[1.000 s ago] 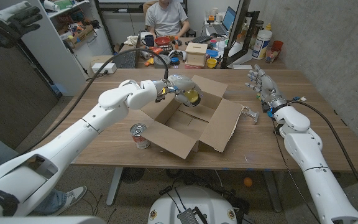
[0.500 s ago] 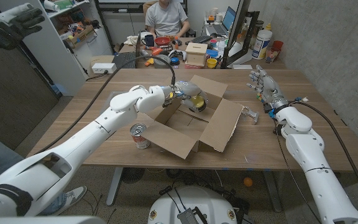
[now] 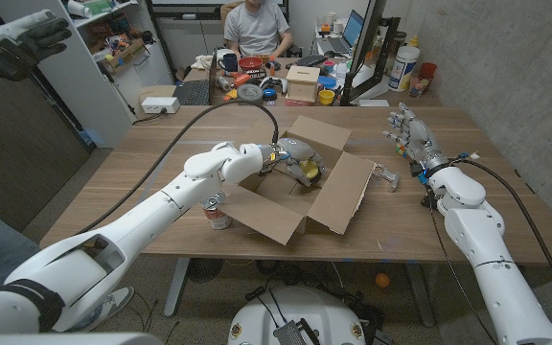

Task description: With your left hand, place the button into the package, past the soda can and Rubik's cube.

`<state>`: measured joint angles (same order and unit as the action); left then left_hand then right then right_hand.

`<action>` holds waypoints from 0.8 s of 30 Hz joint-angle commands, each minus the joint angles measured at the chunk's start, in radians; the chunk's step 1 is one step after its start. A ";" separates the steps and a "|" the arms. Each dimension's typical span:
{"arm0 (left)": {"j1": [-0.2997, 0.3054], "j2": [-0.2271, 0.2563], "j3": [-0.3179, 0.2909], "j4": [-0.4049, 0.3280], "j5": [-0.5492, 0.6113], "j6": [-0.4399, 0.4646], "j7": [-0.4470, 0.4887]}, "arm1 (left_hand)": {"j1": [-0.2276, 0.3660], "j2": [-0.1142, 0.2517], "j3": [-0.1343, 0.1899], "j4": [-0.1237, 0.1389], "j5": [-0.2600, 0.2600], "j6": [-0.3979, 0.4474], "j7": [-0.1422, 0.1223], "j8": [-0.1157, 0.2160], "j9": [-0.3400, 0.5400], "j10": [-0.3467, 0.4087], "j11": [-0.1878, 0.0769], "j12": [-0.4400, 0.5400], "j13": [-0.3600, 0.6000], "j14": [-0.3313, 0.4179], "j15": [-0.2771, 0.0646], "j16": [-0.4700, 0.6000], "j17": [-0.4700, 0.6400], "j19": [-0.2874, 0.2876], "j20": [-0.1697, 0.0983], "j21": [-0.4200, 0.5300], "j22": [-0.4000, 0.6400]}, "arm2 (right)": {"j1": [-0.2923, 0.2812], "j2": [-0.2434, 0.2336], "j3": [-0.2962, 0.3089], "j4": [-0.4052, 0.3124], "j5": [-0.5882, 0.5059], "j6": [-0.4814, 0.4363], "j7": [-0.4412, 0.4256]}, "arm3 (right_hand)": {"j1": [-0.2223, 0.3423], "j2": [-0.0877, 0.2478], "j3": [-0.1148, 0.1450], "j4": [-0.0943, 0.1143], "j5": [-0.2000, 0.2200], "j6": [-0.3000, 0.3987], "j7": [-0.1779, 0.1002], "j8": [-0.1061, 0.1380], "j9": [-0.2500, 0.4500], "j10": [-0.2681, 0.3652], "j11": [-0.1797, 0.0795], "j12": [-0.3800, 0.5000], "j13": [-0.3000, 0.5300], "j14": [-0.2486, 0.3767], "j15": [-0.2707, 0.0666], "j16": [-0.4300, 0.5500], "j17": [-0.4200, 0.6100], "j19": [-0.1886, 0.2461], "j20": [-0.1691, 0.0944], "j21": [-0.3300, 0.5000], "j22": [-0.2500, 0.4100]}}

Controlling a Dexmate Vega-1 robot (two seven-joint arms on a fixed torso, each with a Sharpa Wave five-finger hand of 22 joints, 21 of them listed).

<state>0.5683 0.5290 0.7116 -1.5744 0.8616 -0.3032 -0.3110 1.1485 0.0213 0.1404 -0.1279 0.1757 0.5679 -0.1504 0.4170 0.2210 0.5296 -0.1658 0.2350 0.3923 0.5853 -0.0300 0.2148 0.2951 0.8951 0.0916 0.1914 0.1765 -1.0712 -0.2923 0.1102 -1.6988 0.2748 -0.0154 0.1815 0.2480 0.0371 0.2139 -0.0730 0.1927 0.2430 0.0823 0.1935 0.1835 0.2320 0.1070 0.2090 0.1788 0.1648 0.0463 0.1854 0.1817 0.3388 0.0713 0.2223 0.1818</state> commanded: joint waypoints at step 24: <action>0.001 -0.009 0.052 -0.045 0.050 0.121 -0.172 | -0.125 -0.054 -0.099 0.076 0.071 -0.359 -0.047 -0.165 -0.013 -0.356 0.016 -0.055 -0.074 -0.345 0.051 -0.034 -0.059 -0.269 0.127 -0.014 0.000 | -0.031 0.001 0.025 0.015 0.010 0.009 0.018 | -0.001 0.011 -0.001 0.000 0.004 0.014 0.003 0.003 0.005 0.013 0.002 -0.001 0.004 0.022 0.002 0.008 0.001 0.031 -0.002 0.008 0.001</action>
<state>0.5706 0.5142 0.7515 -1.5781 0.8729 -0.2395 -0.4110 1.0630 -0.0068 0.0635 -0.0606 0.2264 0.2712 -0.1920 0.2810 0.2044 0.2368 -0.1559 0.1801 0.3286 0.2909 -0.0028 0.1791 0.2461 0.6727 0.1961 0.1752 0.1698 -1.0927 -0.2935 0.1314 -1.6836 0.2826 -0.0121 0.1969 0.2426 0.0425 0.2139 -0.0729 0.1927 0.2448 0.0841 0.1935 0.1835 0.2377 0.1127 0.2090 0.1788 0.1754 0.0462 0.1853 0.1817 0.3624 0.0728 0.2224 0.1818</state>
